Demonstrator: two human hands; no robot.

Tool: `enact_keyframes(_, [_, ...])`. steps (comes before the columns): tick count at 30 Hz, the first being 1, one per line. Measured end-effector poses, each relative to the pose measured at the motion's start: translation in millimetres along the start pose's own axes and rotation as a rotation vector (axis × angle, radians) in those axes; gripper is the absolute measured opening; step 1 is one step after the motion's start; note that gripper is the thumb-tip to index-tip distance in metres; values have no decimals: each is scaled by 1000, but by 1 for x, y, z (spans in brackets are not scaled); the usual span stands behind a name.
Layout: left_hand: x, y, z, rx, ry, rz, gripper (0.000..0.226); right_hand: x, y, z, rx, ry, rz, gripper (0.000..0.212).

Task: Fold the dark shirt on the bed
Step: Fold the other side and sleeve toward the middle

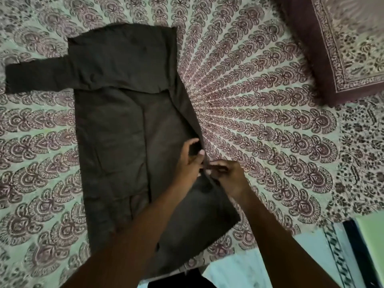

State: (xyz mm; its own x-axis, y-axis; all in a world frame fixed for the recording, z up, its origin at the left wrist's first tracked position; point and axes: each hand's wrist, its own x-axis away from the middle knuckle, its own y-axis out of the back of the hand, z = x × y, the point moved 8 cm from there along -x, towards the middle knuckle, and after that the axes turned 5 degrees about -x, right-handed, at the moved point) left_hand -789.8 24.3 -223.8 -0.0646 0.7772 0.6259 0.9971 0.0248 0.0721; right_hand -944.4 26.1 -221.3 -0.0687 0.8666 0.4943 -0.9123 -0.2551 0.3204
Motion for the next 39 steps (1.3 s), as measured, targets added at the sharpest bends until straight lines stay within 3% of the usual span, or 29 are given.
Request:
enact_keyframes(4, [28, -1, 18, 3, -119, -42, 65, 31, -14, -17, 20, -32, 193, 29])
enact_keyframes(9, [46, 5, 61, -240, -45, -186, 46, 63, 16, -34, 162, -48, -136, 15])
enact_keyframes(14, [74, 17, 65, -334, -104, -357, 45, 87, -1, -46, 190, -61, -34, 14])
enact_keyframes(19, [93, 21, 67, -511, -120, -365, 26, 94, -16, -53, 304, -32, 55, 27])
enact_keyframes(26, [108, 24, 75, -604, -235, -289, 53, 87, -23, -50, 304, 8, 157, 29])
enact_keyframes(30, [111, 27, 87, -640, -259, -250, 61, 80, -29, -25, 564, 342, 155, 33])
enact_keyframes(34, [115, 26, 93, -745, -261, -141, 71, 78, -54, 1, 943, 788, 333, 45])
enact_keyframes(37, [116, 28, 92, -1007, -257, -151, 80, 61, -64, 3, 1150, 965, 522, 52])
enact_keyframes(39, [112, 31, 88, -1251, -275, -188, 89, 31, -59, 10, 1202, 985, 479, 55])
